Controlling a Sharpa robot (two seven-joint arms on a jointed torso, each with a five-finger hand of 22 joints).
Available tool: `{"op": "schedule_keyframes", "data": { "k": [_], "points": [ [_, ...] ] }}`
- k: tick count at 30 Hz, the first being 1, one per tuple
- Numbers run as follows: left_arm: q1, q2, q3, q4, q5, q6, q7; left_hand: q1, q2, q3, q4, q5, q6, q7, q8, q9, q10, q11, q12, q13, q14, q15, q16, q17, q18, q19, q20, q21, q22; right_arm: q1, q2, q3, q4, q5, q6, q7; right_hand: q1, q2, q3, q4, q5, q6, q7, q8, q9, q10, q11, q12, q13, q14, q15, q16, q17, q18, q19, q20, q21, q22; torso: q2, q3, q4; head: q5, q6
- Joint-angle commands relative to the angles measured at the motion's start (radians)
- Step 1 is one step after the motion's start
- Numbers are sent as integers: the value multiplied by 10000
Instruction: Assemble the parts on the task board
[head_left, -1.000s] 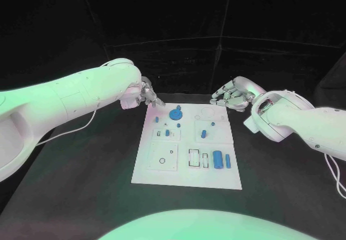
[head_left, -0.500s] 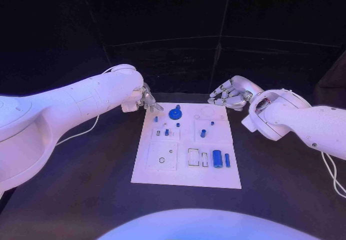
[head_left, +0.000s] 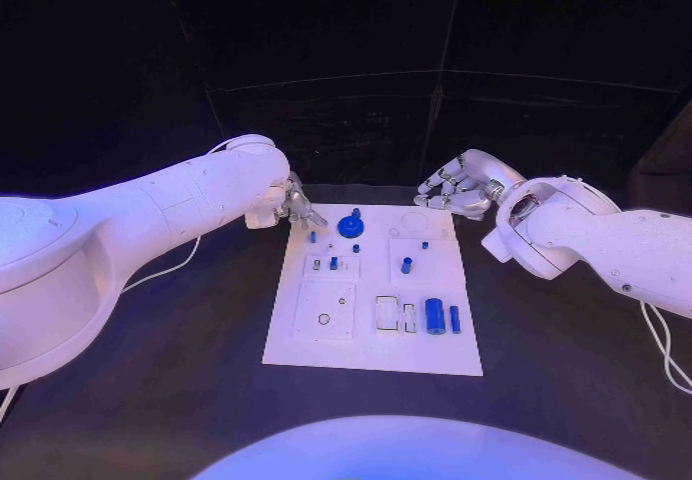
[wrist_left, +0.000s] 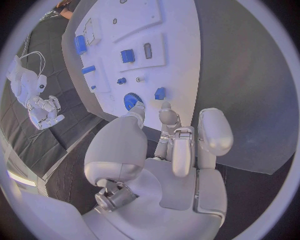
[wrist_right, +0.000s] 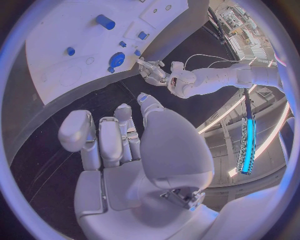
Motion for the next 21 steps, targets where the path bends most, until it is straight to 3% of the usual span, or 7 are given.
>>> {"op": "schedule_keyframes", "data": {
  "k": [1,11,16,21],
  "points": [
    [-1,40,-3,-37,-78,245,88,130,11,-72,3,45,50,17,-57,-14,-9,53,44,-2,1055,46,62,2634,25,-7,82,64,13,20,14,6,3,-34,40,63,-42,-10,-13,57,30,-35,-7,30,12,-54,-33,-2,-15,264,-60,-27,1,168,9,-23,-42,-9,-1,1,-2,8,-23],
    [-110,191,-11,-171,-79,311,81,397,159,-182,-59,46,84,21,-90,-50,-29,56,63,0,1055,50,62,2634,24,-8,88,69,33,20,29,6,-8,-34,46,68,-33,-2,-20,62,34,-16,-11,46,16,-55,-36,2,-16,266,-63,-24,8,168,12,-25,-44,-9,-11,-4,10,34,17],
    [-160,248,-12,-272,-79,300,73,625,401,-159,-116,49,101,26,-113,-75,-41,60,74,-2,1055,54,62,2634,24,-9,92,70,46,20,38,6,-5,-34,54,65,-33,-2,-20,62,34,-16,-11,46,16,-55,-36,2,-16,266,-63,-24,8,168,12,-25,-44,-9,-6,4,-7,61,32],
    [-198,281,-13,-343,-79,232,72,698,480,-152,-136,48,107,29,-122,-85,-41,62,83,5,1055,56,62,2634,22,-7,94,77,58,20,42,6,-4,-34,54,64,-33,-2,-20,62,34,-16,-11,46,16,-55,-36,2,-16,266,-63,-24,8,168,12,-25,-44,-9,-1,-4,-1,28,41]
  ]
}}
